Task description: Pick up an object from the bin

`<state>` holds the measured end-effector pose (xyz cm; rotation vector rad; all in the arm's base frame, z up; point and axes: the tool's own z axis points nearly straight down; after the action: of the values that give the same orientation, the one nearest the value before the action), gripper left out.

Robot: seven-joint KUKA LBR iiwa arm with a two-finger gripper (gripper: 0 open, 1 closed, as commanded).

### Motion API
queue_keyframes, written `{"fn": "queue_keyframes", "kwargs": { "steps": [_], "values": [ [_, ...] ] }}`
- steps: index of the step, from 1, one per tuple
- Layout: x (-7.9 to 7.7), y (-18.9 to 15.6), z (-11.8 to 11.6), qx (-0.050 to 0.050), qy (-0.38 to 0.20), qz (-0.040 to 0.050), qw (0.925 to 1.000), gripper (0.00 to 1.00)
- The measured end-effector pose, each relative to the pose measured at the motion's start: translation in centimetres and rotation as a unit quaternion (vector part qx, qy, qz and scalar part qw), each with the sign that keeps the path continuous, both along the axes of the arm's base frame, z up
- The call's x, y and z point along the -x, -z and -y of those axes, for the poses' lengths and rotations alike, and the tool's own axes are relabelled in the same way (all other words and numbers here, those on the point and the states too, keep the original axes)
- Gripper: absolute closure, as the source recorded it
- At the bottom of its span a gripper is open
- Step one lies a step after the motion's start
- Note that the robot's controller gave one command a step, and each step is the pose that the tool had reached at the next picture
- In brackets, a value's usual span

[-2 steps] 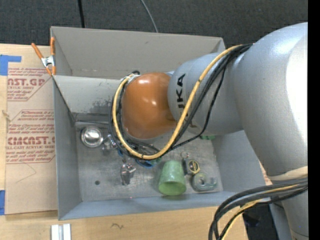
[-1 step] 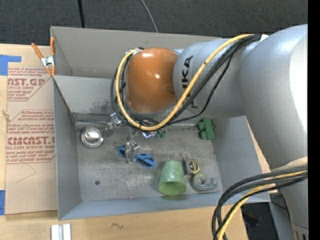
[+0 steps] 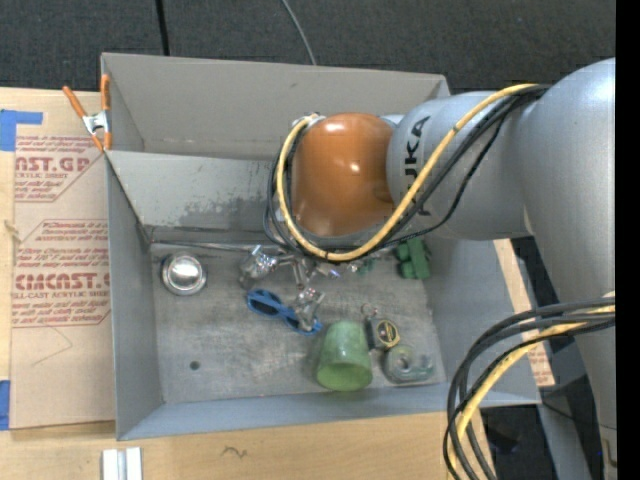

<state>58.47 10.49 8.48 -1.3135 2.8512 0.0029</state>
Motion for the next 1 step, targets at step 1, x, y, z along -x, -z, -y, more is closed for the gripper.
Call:
{"fn": "queue_keyframes", "kwargs": {
  "steps": [1],
  "values": [
    [2.91,0.72,4.62,-0.002,0.041,0.0033,0.9991,0.00]
  ]
}}
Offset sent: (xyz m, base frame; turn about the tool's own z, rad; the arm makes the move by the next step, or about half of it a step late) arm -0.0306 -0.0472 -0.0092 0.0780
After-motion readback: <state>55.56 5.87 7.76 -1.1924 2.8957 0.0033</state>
